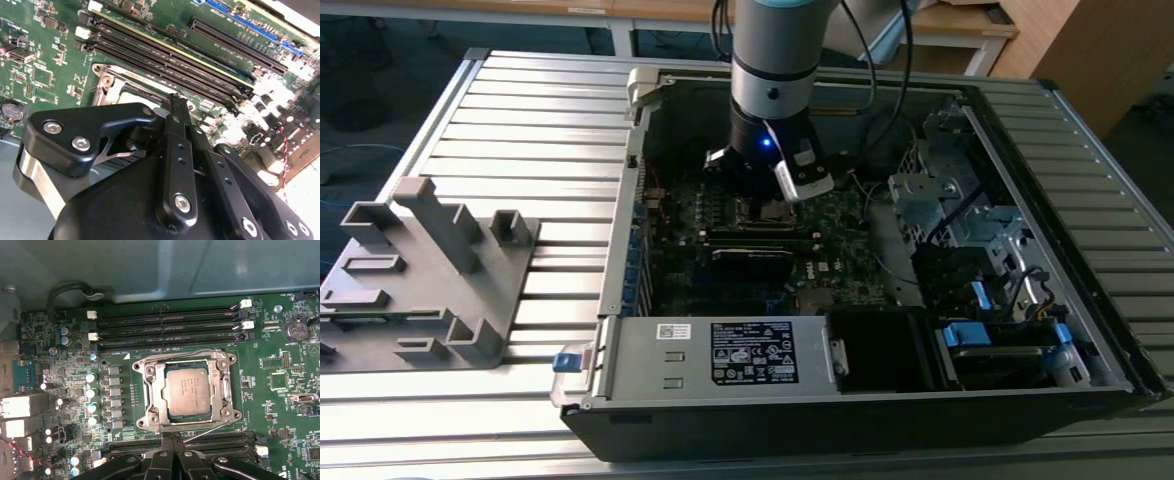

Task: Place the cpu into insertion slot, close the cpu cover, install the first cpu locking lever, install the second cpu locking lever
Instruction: 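Install the second cpu locking lever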

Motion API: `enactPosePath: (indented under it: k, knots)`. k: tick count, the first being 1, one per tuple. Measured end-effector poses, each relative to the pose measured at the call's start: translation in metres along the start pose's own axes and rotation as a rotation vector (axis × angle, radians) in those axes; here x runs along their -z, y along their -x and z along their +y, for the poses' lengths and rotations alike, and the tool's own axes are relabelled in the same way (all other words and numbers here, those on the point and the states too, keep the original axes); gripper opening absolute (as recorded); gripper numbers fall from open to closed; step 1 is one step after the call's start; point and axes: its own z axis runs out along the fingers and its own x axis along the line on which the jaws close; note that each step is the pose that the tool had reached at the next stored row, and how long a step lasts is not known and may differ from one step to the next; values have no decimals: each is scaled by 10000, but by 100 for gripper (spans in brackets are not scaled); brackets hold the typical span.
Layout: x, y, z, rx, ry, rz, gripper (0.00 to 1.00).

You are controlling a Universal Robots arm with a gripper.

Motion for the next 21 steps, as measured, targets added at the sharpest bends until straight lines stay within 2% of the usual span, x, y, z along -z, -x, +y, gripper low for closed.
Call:
enactPosePath:
  k: [8,16,21]
  knots:
    - [-2,-3,-1,0,0,0,11]
    - [-21,-77,-9,0,-1,-4,11]
    - [-55,-115,-14,1,0,-5,11]
